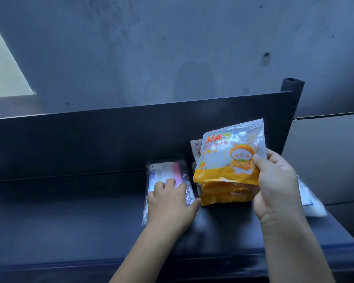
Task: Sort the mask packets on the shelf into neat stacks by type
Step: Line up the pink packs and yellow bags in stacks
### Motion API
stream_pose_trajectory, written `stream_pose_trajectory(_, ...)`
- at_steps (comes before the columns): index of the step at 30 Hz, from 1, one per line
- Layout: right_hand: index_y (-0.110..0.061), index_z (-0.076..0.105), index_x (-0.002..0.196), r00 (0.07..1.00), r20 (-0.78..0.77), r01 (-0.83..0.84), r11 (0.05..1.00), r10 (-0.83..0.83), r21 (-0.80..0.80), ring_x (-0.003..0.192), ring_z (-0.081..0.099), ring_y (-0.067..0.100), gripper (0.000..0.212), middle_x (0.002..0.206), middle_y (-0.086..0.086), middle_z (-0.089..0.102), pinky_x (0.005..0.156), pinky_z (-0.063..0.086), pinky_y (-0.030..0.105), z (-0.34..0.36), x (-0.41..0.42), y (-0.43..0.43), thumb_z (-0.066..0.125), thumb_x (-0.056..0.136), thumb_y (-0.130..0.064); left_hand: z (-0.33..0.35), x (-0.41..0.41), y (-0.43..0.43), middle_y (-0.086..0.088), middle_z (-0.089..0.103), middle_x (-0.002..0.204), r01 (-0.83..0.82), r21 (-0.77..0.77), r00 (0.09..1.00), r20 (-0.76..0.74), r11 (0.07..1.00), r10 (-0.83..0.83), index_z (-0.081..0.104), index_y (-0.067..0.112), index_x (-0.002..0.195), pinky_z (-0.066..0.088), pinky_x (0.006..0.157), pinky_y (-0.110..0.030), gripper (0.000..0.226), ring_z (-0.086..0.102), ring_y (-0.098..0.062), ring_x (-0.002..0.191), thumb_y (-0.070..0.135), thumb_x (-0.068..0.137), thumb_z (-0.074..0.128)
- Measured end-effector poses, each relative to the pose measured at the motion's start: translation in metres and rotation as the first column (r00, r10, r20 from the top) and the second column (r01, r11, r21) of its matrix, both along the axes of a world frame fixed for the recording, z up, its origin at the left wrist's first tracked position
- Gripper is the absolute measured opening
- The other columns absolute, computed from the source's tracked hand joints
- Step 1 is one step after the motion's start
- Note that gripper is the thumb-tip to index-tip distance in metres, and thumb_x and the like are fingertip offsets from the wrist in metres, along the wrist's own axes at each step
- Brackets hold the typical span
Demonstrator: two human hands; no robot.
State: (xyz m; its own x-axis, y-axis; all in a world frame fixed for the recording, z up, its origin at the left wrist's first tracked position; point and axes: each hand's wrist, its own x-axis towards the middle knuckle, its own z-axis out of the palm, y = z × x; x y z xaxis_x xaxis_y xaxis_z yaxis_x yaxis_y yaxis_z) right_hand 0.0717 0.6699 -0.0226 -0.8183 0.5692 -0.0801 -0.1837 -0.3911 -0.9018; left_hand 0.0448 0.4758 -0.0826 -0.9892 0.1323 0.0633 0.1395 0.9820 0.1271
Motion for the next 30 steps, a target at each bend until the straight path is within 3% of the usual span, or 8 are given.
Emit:
stream_pose_trajectory(7,-0.018,0.073,0.113,1.000,0.014,0.013,1.000,-0.013,-0.008,0.084,0.080,0.022,0.022,0.096,0.006,0.081,0.061,0.061,0.034,-0.001,-0.001,0.003,0.056,0.103,-0.008,0.002,-0.001,0.001,0.008,0.037,0.156,-0.019,0.099,1.000,-0.012,0.995,0.021,0.040,0.034,0.150,0.031,0.110,-0.043,0.073,0.033,-0.024,0.141,0.077,0.091,0.039)
stream_pose_trajectory(9,-0.018,0.073,0.113,1.000,0.000,0.003,1.000,-0.003,-0.013,0.084,0.080,0.022,0.022,0.095,0.006,0.081,0.060,0.061,0.032,-0.002,-0.003,0.003,0.057,0.103,-0.008,0.006,0.001,0.003,0.007,0.036,0.160,-0.043,0.250,0.989,-0.124,0.967,0.076,0.033,0.030,0.157,0.035,0.109,-0.044,0.079,0.038,-0.024,0.141,0.076,0.092,0.031)
stream_pose_trajectory(11,-0.018,0.074,0.109,1.000,-0.010,-0.008,1.000,0.007,-0.009,0.081,0.080,0.021,0.021,0.092,0.006,0.082,0.057,0.060,0.031,-0.003,-0.004,0.003,0.057,0.102,-0.007,0.012,0.003,0.006,0.005,0.055,0.147,0.040,0.404,0.956,-0.281,0.914,0.083,0.048,0.024,0.148,0.041,0.102,-0.044,0.073,0.051,-0.026,0.130,0.065,0.093,0.026)
stream_pose_trajectory(16,-0.016,0.075,0.105,0.996,-0.066,-0.054,0.998,0.052,-0.025,0.077,0.079,0.020,0.024,0.090,0.008,0.082,0.057,0.061,0.030,-0.003,-0.007,0.004,0.056,0.101,-0.002,0.025,0.012,0.018,0.025,0.068,0.107,0.286,0.764,0.948,-0.312,0.578,-0.056,0.059,0.045,0.115,0.051,0.092,-0.028,0.019,0.063,-0.004,0.107,0.039,0.101,0.048)
stream_pose_trajectory(19,-0.016,0.076,0.108,0.996,-0.082,-0.046,0.999,0.047,0.014,0.088,0.079,0.025,0.023,0.097,0.009,0.081,0.067,0.063,0.037,-0.007,-0.012,0.005,0.057,0.102,-0.006,0.028,0.015,0.029,0.015,0.072,0.113,0.161,0.949,0.983,-0.129,0.270,-0.134,0.065,0.037,0.115,0.057,0.089,-0.026,0.019,0.067,-0.005,0.110,0.026,0.099,0.066)
stream_pose_trajectory(21,-0.019,0.076,0.115,0.996,-0.065,0.068,0.979,-0.057,0.194,0.101,0.076,0.027,0.023,0.107,0.006,0.080,0.085,0.062,0.046,-0.013,-0.017,0.008,0.059,0.102,-0.014,0.024,0.015,0.034,0.008,0.074,0.115,0.146,0.970,0.983,-0.120,0.195,-0.137,0.066,0.029,0.118,0.057,0.087,-0.025,0.025,0.069,-0.008,0.111,0.017,0.097,0.071)
stream_pose_trajectory(25,-0.010,0.063,0.140,0.941,-0.036,0.232,0.561,-0.337,0.795,0.124,0.056,0.038,0.042,0.130,0.016,0.065,0.105,0.043,0.042,-0.028,-0.030,0.017,0.065,0.099,-0.019,0.015,0.005,0.038,0.013,0.069,0.122,0.315,0.844,0.946,-0.316,0.434,-0.070,0.070,0.024,0.120,0.046,0.096,-0.012,0.031,0.061,-0.001,0.119,0.014,0.091,0.074)
stream_pose_trajectory(30,-0.008,0.061,0.142,0.942,0.105,0.070,0.494,-0.318,0.867,0.129,0.048,0.042,0.049,0.136,0.016,0.064,0.106,0.040,0.046,-0.043,-0.040,0.023,0.063,0.100,-0.033,0.003,-0.005,0.044,0.008,0.066,0.124,0.374,0.657,0.901,-0.426,0.654,-0.087,0.073,0.015,0.116,0.035,0.103,-0.005,0.026,0.058,-0.002,0.120,0.019,0.091,0.075)
